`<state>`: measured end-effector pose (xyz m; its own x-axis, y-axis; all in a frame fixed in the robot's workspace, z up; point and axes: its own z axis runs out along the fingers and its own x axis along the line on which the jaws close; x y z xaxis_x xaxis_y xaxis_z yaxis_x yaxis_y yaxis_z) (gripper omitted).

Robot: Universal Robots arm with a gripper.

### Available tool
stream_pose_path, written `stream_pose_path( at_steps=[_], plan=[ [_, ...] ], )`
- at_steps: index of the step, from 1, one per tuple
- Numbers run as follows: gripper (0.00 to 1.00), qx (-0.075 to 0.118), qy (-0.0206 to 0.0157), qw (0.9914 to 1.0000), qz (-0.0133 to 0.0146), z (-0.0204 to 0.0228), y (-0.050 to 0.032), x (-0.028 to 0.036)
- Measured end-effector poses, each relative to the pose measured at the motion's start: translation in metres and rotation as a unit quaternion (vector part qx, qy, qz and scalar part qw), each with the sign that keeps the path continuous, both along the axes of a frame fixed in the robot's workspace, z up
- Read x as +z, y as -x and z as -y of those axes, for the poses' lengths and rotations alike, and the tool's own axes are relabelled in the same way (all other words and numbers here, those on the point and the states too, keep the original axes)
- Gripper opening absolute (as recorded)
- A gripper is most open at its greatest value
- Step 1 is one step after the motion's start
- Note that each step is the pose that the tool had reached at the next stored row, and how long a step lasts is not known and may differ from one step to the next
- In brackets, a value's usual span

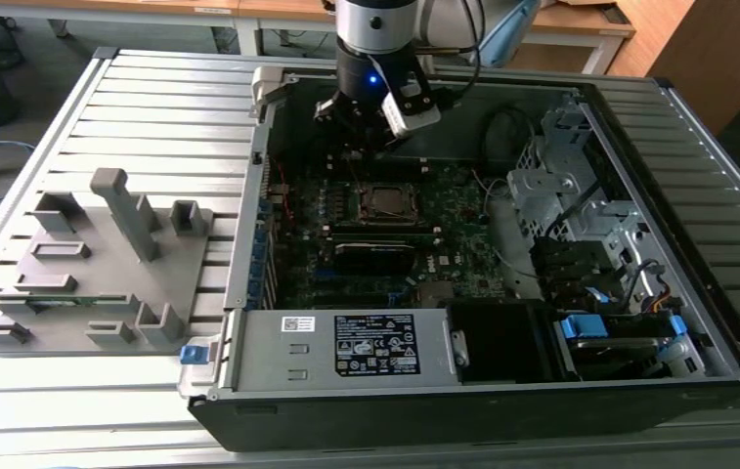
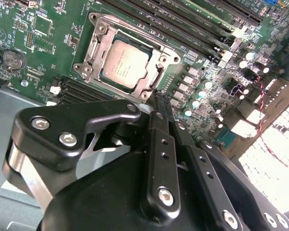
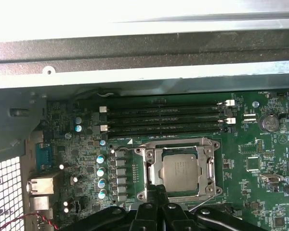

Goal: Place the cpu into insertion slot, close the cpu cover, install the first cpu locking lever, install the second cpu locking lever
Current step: 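Install the first cpu locking lever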

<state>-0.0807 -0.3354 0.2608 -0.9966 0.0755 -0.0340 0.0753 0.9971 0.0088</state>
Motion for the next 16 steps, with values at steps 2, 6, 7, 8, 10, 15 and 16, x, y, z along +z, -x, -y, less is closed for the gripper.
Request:
stream_pose_path(
  at_steps=[2, 6, 7, 8, 10, 15, 16],
  plan=[
    [0.11, 0.000, 0.0000, 1.00000, 0.0000, 0.0000, 0.0000, 0.0000],
    [0.11, 0.000, 0.0001, 1.00000, 0.0000, 0.0000, 0.0000, 0.0000],
    [0.11, 0.000, 0.0001, 1.00000, 0.0000, 0.0000, 0.0003, 0.0000],
    [0.11, 0.000, 0.0001, 1.00000, 0.0000, 0.0000, 0.0009, 0.0000],
    [0.11, 0.000, 0.0001, 1.00000, 0.0000, 0.0000, 0.0030, 0.0000],
    [0.11, 0.000, 0.0000, 1.00000, 0.0000, 0.0000, 0.0101, -0.0001],
    [0.11, 0.000, 0.0000, 1.00000, 0.0000, 0.0000, 0.0118, -0.0001]
  ],
)
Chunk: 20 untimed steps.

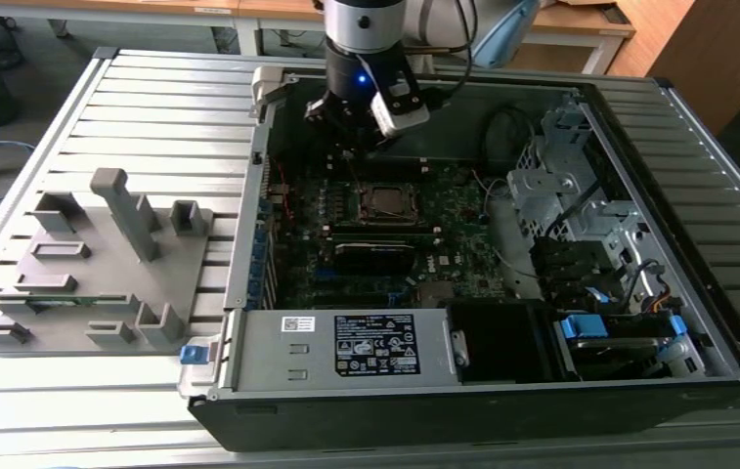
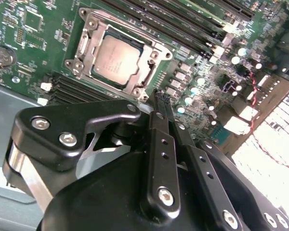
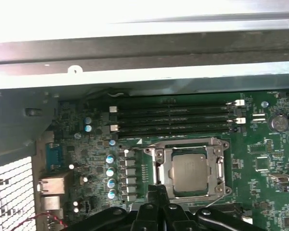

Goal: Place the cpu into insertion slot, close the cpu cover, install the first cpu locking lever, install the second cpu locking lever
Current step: 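Install the first cpu locking lever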

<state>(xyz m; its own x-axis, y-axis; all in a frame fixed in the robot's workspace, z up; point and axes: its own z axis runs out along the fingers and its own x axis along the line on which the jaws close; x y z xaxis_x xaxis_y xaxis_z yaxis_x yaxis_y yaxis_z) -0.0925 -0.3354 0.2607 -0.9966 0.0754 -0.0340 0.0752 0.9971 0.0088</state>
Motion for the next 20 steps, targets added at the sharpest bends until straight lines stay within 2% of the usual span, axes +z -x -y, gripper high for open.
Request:
stream_pose_path(
  at_steps=[9, 14, 18, 20],
  plan=[
    [0.11, 0.000, 0.0000, 1.00000, 0.0000, 0.0000, 0.0138, -0.0001],
    [0.11, 0.000, 0.0002, 1.00000, -0.0001, 0.0001, 0.0150, 0.0002],
    [0.11, 0.000, 0.0001, 1.00000, 0.0000, 0.0000, 0.0149, 0.0028],
    [0.11, 0.000, 0.0000, 1.00000, 0.0008, 0.0000, 0.0160, 0.0029]
  ],
)
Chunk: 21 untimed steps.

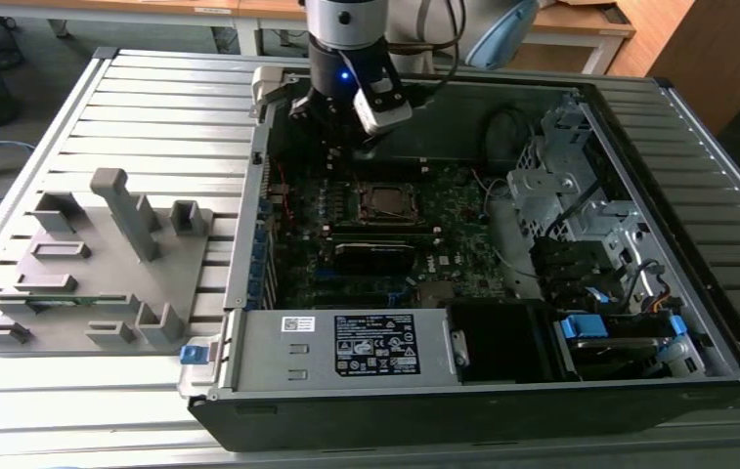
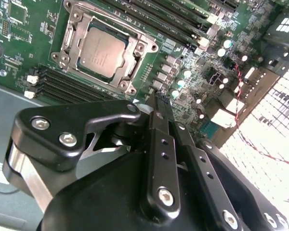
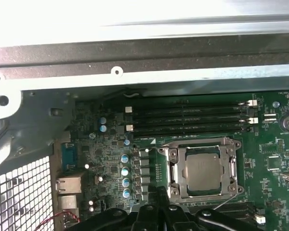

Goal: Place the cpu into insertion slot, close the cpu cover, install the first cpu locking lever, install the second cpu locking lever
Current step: 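Install the first cpu locking lever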

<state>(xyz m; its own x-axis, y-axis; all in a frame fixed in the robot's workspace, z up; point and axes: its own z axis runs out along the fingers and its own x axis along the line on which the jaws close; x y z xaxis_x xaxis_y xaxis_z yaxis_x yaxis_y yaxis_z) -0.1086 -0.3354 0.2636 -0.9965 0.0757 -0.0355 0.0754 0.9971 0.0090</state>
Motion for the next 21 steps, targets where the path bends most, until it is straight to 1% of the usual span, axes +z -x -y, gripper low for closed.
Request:
stream_pose_path(
  at_steps=[3, 7, 8, 9, 10, 11, 12, 13, 14, 15, 16, 21],
  plan=[
    [0.11, 0.000, 0.0001, 1.00000, 0.0019, 0.0000, 0.0042, 0.0001],
    [0.11, 0.000, -0.0001, 1.00000, 0.0029, 0.0000, 0.0094, 0.0000],
    [0.11, 0.000, -0.0015, 0.99999, 0.0031, 0.0000, 0.0106, 0.0000],
    [0.11, 0.000, -0.0044, 0.99999, 0.0032, 0.0000, 0.0116, 0.0000],
    [0.11, 0.000, -0.0081, 0.99996, 0.0033, 0.0000, 0.0125, 0.0000],
    [0.11, 0.000, -0.0126, 0.99992, 0.0033, 0.0000, 0.0132, 0.0000],
    [0.11, 0.000, -0.0184, 0.99983, 0.0033, 0.0001, 0.0137, 0.0000],
    [0.11, 0.000, -0.0267, 0.99964, 0.0033, 0.0001, 0.0139, 0.0000],
    [0.11, 0.000, -0.0339, 0.99942, 0.0033, 0.0002, 0.0140, 0.0000],
    [0.11, 0.000, -0.0393, 0.99922, 0.0033, 0.0002, 0.0140, 0.0000],
    [0.11, 0.000, -0.0423, 0.99910, 0.0033, 0.0002, 0.0140, 0.0000],
    [0.11, 0.000, -0.0437, 0.99904, 0.0033, 0.0002, 0.0140, 0.0000]
  ],
)
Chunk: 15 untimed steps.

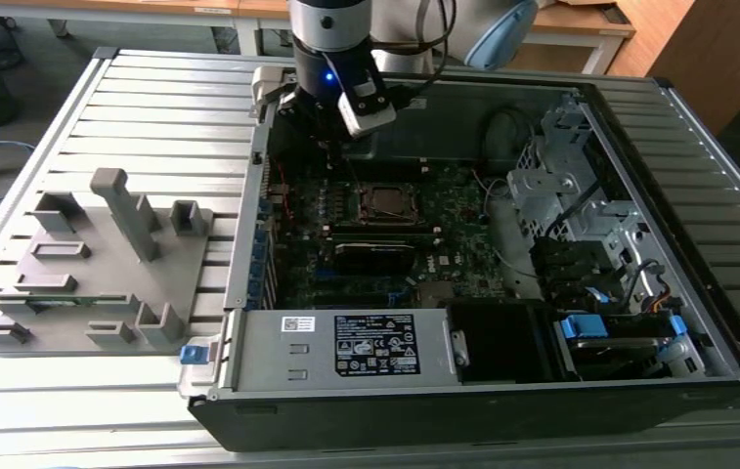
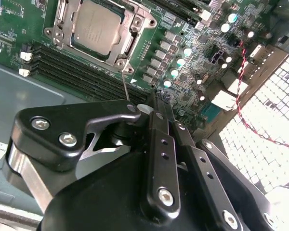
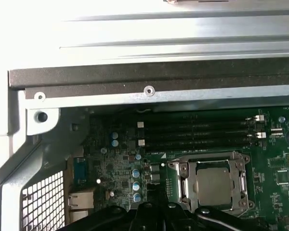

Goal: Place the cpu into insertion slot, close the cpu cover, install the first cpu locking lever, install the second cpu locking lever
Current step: 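Install the first cpu locking lever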

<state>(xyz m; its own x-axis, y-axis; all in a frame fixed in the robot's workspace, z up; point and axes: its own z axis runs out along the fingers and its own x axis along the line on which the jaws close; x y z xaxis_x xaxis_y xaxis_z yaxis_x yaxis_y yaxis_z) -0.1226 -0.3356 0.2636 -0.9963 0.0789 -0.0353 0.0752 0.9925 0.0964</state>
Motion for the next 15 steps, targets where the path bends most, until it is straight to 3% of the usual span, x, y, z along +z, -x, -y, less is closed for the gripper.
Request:
stream_pose_path(
  at_steps=[3, 15],
  plan=[
    [0.11, 0.000, -0.0079, 0.99997, 0.0000, 0.0000, 0.0000, -0.0005],
    [0.11, 0.000, -0.0113, 0.99994, 0.0000, -0.0002, 0.0041, -0.0072]
  ],
)
